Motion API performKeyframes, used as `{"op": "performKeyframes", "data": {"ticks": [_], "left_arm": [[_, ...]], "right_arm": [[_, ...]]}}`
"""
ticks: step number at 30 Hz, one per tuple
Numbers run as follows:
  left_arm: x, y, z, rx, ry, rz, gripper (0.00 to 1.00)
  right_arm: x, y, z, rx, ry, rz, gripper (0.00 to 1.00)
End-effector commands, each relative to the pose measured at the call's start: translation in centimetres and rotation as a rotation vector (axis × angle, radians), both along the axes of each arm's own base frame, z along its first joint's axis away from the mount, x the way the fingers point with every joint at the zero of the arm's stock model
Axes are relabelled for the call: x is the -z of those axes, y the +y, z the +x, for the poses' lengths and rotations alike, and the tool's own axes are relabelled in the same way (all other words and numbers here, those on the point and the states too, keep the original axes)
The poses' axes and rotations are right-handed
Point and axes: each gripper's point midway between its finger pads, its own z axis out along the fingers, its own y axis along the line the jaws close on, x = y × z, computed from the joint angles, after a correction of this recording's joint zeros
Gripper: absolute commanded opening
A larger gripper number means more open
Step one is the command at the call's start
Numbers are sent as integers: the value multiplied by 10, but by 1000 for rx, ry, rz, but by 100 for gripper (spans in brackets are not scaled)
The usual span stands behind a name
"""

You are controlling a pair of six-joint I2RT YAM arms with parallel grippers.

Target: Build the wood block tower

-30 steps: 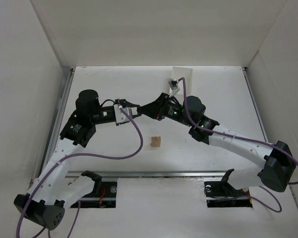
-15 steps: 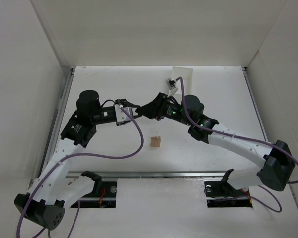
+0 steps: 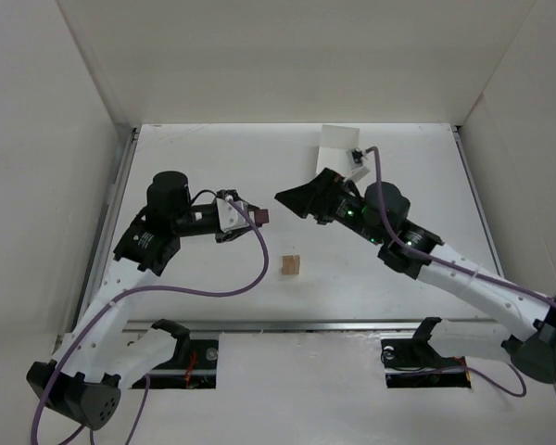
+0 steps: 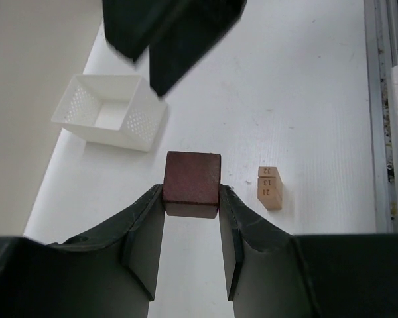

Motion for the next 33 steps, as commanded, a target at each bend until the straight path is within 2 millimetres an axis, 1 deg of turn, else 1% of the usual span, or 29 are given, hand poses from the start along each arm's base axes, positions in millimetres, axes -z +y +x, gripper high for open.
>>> {"op": "performKeyframes", "data": {"ticks": [1,2,3,4,5,6,7,8,9,10,11,12,13,14,15,16,17,18,19,20,21,22,24,25,26,29,30,32,33], "left_arm": [[23,2,-4,-20,113,32,0],[34,2,0,-39,157,46,0],[40,3,2,-59,194,56,0],[46,4,4,-74,224,67,0],[55,4,9,-97,267,88,0],[58,2,9,-101,292,100,0],[57,3,11,-110,314,115,0],[58,4,15,-126,329,133,0],[68,1,18,-127,372,163,0],[65,-1,18,-124,389,183,0],[67,-4,20,-127,406,206,0],[81,-6,27,-142,446,253,0],[78,-16,22,-123,464,279,0],[80,-21,22,-124,477,301,0],[84,-25,23,-135,485,328,0],[91,-38,19,-108,499,357,0],[88,-44,18,-105,494,359,0],[91,-48,16,-100,492,376,0],[92,-52,18,-114,485,385,0],[93,-58,12,-98,472,399,0],[98,-61,11,-97,472,420,0],[107,-61,13,-115,469,452,0],[120,-65,5,-99,463,508,0],[128,-63,7,-103,463,530,0],[134,-65,5,-92,458,554,0],[137,-70,12,-95,400,569,0],[140,-73,9,-81,371,585,0],[144,-74,13,-87,348,604,0],[147,-78,11,-76,345,607,0]], "right_arm": [[-3,-57,19,261,10,-59,94],[-1,-69,19,307,20,-78,95],[14,-85,20,358,54,-133,95],[7,-102,14,395,33,-134,95],[5,-118,16,459,14,-158,97],[18,-134,14,503,38,-205,97],[9,-150,7,537,19,-194,97],[13,-166,6,600,23,-212,97],[11,-177,3,628,22,-213,97],[24,-186,-1,647,38,-252,97],[15,-197,-8,666,23,-223,97],[20,-206,-10,691,26,-233,97],[22,-214,-16,701,25,-234,97],[28,-216,-18,700,30,-245,97],[28,-221,-20,714,30,-249,97],[32,-226,-22,726,37,-268,97],[39,-227,-22,725,46,-289,97],[39,-229,-24,725,46,-289,97],[37,-232,-25,734,42,-282,97],[41,-233,-26,733,48,-296,97],[44,-233,-27,732,53,-309,97],[41,-235,-28,733,49,-299,97],[43,-237,-28,742,52,-309,97],[41,-238,-29,742,48,-300,97],[41,-238,-29,742,48,-300,97],[41,-238,-29,742,48,-300,97],[41,-238,-29,742,48,-300,97],[47,-237,-28,741,55,-317,97],[47,-235,-28,732,56,-316,97]]}}
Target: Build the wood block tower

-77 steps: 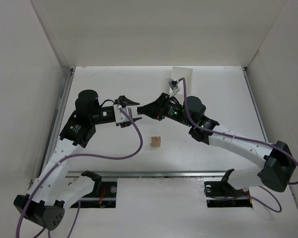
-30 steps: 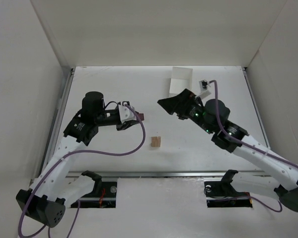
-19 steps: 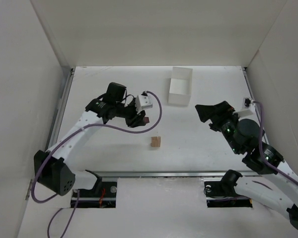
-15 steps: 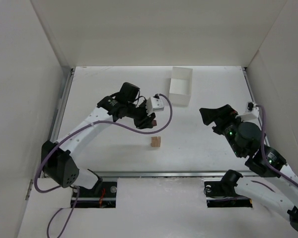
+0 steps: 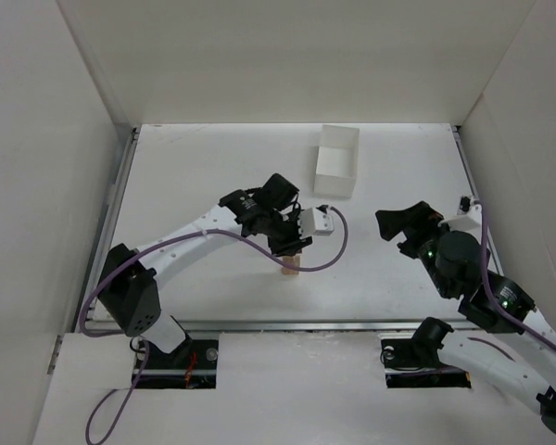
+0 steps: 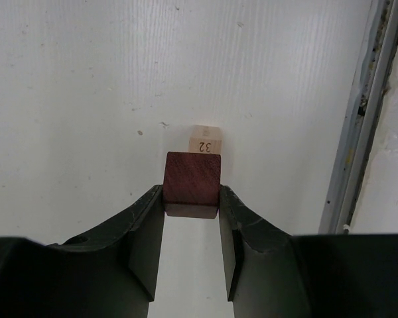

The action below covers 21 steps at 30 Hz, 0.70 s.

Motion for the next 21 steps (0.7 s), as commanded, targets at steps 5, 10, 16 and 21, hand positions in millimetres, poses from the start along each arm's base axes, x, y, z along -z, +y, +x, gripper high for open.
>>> {"op": "performKeyframes", "data": {"ticks": [5,10,16,21], "left_arm": [[11,-5,2,21,-48,16,0],[25,0,-7,21,-12,23,0],[31,-1,-14,10,6,8,0],[30,-4,-10,-2,-7,-1,0]], "right_arm": [[5,-3,3,16,10,-32,97],[7,-3,2,16,16,-38,97],[7,-3,2,16,16,-38,97],[9,-4,1,16,22,-45,97]]}}
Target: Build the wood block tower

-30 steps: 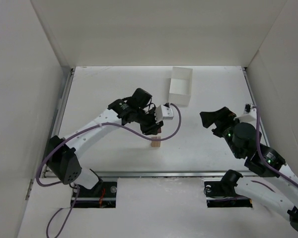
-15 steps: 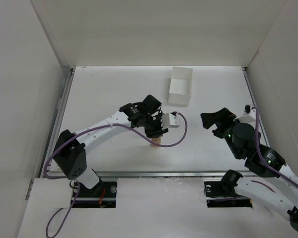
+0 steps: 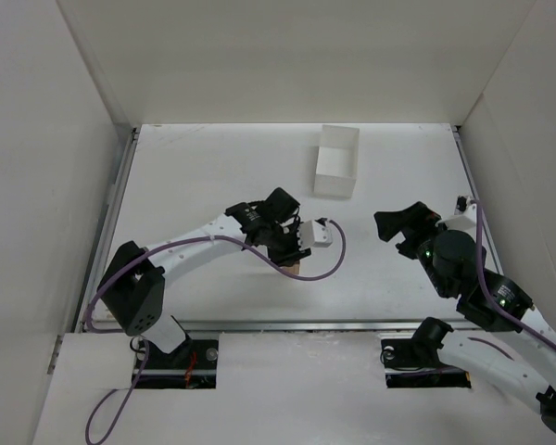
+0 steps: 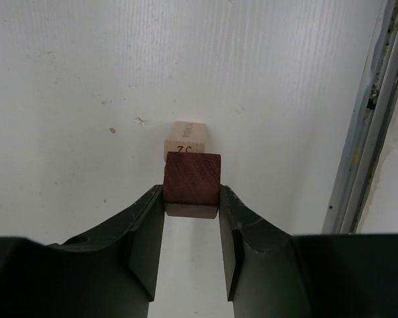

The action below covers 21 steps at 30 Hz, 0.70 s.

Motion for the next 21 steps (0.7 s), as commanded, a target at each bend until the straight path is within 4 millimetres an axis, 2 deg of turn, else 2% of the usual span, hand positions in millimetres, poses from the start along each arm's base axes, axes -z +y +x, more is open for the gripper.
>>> {"op": "performKeyframes", "data": {"ticks": [1,10,21], "left_arm": [[-12,-9,-2,-6,-15,-48,0],[-6,-12,1,-18,-36,-25,0],[-5,-10,0,-38,-26,-15,0]], "right_arm": [[2,-5,1,17,-1,-20,97],[-3,-15,-4,36,-19,-8,97],[-3,-15,-4,36,-19,-8,98]]}}
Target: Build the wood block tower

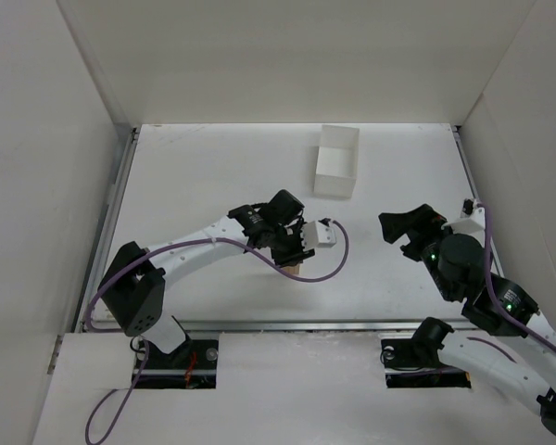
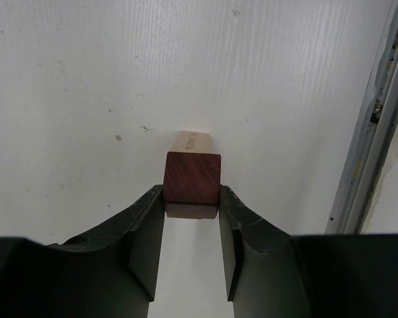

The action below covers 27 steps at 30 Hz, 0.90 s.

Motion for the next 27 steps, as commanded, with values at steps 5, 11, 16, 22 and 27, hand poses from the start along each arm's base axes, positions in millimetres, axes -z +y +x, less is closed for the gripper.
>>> {"op": "performKeyframes", "data": {"ticks": [5,11,16,22,27], "left_arm": [[4,4,-5,-21,21,8,0],[4,4,-5,-21,21,9,0],[4,4,-5,-21,21,9,0],[9,7,-2,-44,14,32,0],[12,8,0,-49,14,45,0]], "right_arm": [[0,-6,1,24,-6,-14,98],[0,-8,1,33,-8,-15,98],[2,-8,1,33,-2,-22,98],[2,-8,1,33,-2,-22,98],[0,-10,-1,33,-8,-15,98]]}}
